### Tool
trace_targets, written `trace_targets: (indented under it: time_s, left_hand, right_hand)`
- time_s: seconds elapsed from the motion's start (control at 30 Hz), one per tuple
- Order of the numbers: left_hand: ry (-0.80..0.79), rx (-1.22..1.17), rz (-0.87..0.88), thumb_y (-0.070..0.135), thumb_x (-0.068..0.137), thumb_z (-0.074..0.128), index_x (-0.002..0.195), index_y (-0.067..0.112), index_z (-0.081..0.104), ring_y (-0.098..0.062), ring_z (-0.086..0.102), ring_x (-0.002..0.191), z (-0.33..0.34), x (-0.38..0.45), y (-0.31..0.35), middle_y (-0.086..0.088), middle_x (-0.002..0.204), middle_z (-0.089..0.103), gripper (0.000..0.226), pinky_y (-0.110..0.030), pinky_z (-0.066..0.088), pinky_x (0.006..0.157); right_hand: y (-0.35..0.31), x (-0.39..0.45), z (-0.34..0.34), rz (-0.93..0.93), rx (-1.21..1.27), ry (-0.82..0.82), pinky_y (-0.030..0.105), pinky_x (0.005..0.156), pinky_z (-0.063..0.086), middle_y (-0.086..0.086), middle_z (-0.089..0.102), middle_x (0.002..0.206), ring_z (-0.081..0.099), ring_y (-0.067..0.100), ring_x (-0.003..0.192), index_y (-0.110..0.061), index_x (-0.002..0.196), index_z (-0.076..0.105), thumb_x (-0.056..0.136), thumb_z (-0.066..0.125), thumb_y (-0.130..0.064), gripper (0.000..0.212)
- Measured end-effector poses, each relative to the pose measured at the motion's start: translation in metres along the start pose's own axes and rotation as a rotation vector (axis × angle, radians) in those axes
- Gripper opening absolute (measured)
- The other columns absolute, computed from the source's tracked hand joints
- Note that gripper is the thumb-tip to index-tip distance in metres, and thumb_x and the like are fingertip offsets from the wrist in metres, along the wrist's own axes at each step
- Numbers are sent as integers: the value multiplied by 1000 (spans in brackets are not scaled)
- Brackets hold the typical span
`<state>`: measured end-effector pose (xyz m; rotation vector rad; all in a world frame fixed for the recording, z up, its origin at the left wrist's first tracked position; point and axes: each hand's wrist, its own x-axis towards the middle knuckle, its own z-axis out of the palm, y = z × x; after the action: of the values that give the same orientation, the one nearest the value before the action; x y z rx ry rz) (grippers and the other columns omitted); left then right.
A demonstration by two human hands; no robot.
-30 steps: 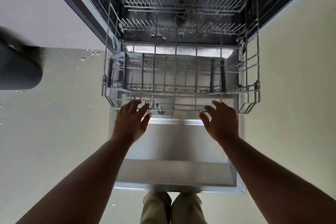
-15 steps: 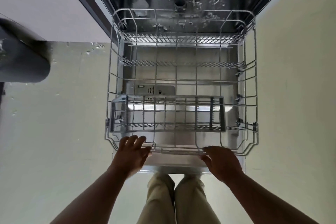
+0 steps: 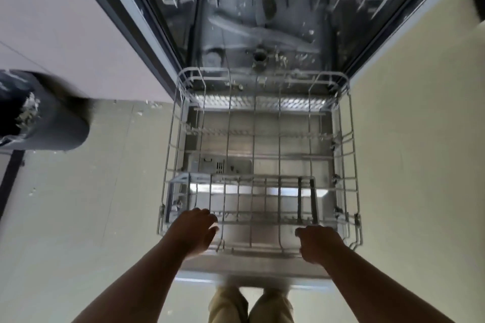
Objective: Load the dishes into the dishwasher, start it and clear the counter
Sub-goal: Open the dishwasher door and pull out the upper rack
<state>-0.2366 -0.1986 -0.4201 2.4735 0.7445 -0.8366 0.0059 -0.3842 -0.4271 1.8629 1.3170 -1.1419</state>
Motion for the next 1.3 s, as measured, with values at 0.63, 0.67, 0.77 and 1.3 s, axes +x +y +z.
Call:
trace_targets:
  time_s: [0.63, 0.67, 0.77, 1.3]
  left_hand:
    - [678, 171, -106, 61, 96, 33, 151, 19, 31, -31, 34, 140, -388, 116, -6, -12, 152, 39, 69, -46, 26, 115]
    - [716, 95, -111, 63, 96, 29, 144, 23, 44, -32, 43, 135, -387, 115, -3, -10, 146, 48, 64, -44, 34, 111]
    - [817, 2, -191, 66, 96, 20, 113, 26, 70, -35, 62, 107, -379, 109, 6, -10, 114, 69, 66, -38, 46, 80]
    - [642, 61, -239, 39, 97, 21, 83, 18, 73, -25, 59, 70, -266, -6, 42, -11, 75, 67, 57, -33, 40, 74]
  right_hand:
    - [107, -41, -384, 109, 91, 1090, 48, 110, 29, 18, 50, 141, 42, 34, 133, -15, 137, 46, 96, 33, -61, 63]
    - [105, -40, -382, 122, 116, 1142, 47, 107, 34, 19, 58, 131, 49, 33, 125, -14, 131, 52, 97, 30, -62, 63]
    - [95, -44, -372, 208, 68, 1244, 41, 91, 46, 14, 70, 93, 65, 30, 92, -13, 104, 65, 97, 22, -62, 65]
    - [26, -125, -224, 327, 147, 1159, 41, 83, 39, 12, 69, 86, 63, 33, 85, -18, 92, 74, 97, 36, -48, 48]
